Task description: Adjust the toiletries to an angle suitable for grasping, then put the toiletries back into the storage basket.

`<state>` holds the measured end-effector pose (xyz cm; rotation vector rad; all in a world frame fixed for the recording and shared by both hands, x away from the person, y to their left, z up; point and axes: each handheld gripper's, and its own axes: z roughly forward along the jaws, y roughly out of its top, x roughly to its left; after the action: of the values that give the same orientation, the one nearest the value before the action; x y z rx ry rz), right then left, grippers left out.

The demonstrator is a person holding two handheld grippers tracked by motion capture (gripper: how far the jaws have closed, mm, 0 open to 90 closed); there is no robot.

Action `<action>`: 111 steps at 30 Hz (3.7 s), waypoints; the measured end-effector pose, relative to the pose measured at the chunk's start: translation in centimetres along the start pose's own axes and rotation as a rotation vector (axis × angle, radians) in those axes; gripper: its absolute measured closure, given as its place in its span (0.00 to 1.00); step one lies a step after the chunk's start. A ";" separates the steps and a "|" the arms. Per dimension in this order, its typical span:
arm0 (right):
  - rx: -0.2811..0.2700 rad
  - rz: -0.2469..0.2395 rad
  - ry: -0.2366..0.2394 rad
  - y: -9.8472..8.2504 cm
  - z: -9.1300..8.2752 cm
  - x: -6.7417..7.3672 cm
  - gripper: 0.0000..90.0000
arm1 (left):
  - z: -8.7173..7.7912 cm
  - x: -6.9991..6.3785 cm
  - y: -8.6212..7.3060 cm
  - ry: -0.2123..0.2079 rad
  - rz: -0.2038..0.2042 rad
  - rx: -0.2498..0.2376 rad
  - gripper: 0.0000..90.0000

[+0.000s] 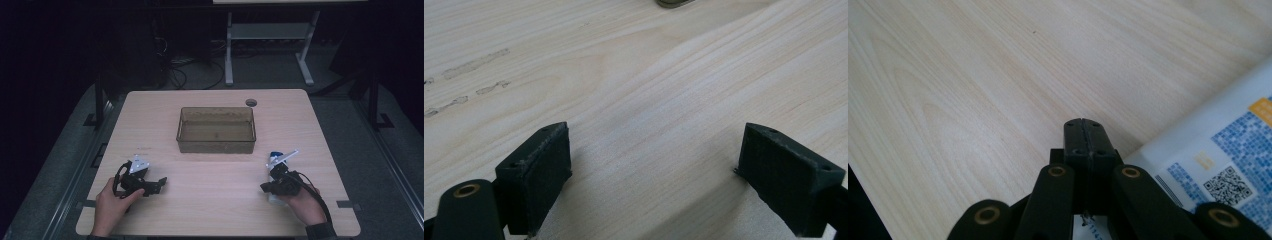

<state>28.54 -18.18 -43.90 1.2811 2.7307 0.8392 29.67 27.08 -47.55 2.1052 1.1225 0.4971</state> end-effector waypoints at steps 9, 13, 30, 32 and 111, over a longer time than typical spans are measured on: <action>0.002 0.022 -0.013 -1.2 -0.7 -0.4 1.00 | 0.0 0.0 0.0 0.000 -0.001 -0.001 0.13; -0.001 0.037 -0.017 -1.8 -1.2 -0.8 1.00 | 0.0 0.0 0.0 0.000 -0.001 -0.001 0.13; -0.027 0.104 -0.045 -4.3 -3.0 -2.4 1.00 | 0.0 0.0 0.0 0.000 -0.001 -0.001 0.14; -0.030 0.114 -0.048 -4.5 -3.2 -2.5 1.00 | 0.0 0.0 0.0 0.000 -0.001 -0.001 0.13; -0.089 0.038 -0.171 -3.0 -7.0 -3.2 0.53 | 0.0 0.0 0.0 0.004 -0.005 -0.003 0.13</action>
<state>26.90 -25.29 -40.01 1.3255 2.5167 0.8032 29.70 27.02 -47.56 2.0991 1.1284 0.4998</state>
